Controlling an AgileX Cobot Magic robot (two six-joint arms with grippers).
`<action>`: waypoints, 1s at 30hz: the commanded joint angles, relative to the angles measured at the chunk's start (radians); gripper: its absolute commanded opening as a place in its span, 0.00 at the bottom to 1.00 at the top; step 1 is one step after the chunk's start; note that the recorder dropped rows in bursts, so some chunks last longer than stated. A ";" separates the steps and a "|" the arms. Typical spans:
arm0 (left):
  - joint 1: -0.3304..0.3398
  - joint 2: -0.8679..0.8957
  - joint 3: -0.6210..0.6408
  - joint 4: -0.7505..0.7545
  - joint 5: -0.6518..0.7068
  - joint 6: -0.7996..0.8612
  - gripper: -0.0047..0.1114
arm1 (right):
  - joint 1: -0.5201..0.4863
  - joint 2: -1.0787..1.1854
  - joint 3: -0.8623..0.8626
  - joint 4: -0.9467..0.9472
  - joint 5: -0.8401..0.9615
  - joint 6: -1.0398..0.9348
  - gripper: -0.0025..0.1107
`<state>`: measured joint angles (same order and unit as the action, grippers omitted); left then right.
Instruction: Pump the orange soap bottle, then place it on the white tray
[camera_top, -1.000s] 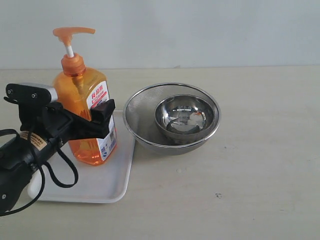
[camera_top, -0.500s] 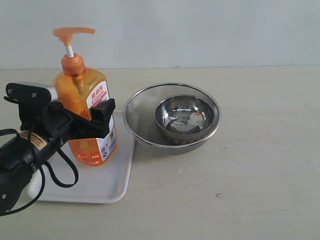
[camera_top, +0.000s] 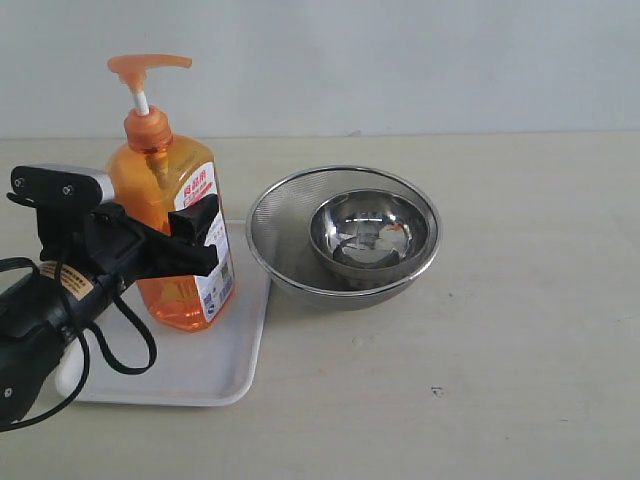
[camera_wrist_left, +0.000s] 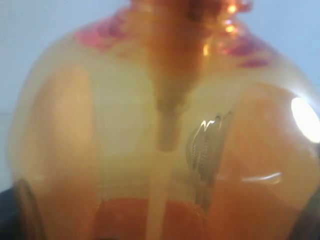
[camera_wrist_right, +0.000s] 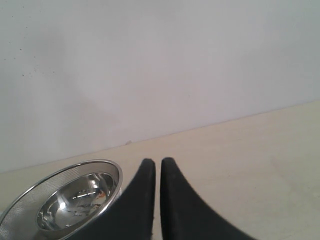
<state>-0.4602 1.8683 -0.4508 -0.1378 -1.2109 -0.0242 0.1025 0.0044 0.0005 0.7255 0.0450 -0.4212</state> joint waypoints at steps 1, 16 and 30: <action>-0.003 0.004 -0.004 -0.008 -0.010 0.002 0.08 | -0.003 -0.004 0.000 -0.004 -0.003 -0.004 0.02; -0.003 -0.100 -0.025 -0.132 -0.010 0.055 0.08 | -0.003 -0.004 0.000 -0.004 -0.003 -0.004 0.02; -0.003 -0.100 -0.042 -0.150 -0.010 0.014 0.08 | -0.003 -0.004 0.000 -0.004 -0.003 -0.004 0.02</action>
<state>-0.4602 1.7889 -0.4778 -0.2696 -1.1243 0.0000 0.1025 0.0044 0.0005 0.7255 0.0450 -0.4212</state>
